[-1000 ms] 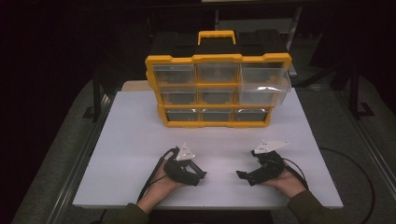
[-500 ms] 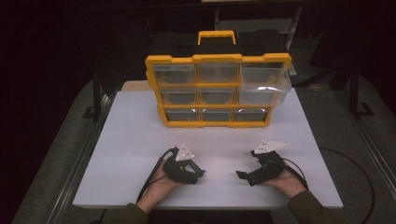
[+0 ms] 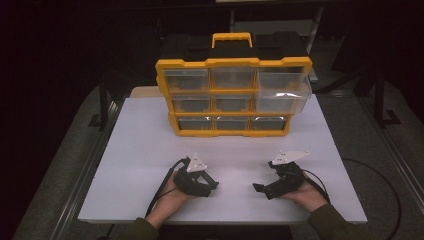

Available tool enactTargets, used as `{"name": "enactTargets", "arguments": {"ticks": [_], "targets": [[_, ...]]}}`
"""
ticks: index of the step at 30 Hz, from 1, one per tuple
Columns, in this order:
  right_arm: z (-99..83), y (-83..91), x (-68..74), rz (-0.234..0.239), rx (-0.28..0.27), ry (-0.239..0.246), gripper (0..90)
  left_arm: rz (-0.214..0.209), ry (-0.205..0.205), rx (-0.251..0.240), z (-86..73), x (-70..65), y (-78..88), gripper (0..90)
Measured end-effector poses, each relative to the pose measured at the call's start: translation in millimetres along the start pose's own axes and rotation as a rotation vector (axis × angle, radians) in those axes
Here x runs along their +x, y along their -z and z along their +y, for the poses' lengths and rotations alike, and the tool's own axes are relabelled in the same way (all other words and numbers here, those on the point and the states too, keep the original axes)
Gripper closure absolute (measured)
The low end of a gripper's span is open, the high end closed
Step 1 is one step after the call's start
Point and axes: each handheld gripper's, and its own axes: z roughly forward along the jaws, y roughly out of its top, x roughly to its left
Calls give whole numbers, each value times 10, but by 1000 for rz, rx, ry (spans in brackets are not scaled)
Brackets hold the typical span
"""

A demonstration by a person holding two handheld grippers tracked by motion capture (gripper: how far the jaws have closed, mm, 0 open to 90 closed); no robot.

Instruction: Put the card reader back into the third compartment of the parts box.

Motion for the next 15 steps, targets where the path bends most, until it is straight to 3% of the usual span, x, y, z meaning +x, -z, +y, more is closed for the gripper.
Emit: {"name": "enactTargets", "arguments": {"ticks": [15], "targets": [[-1, -2, -2, 4, 1, 1, 0, -39, -24, 7, 18, 53, 17, 301]]}}
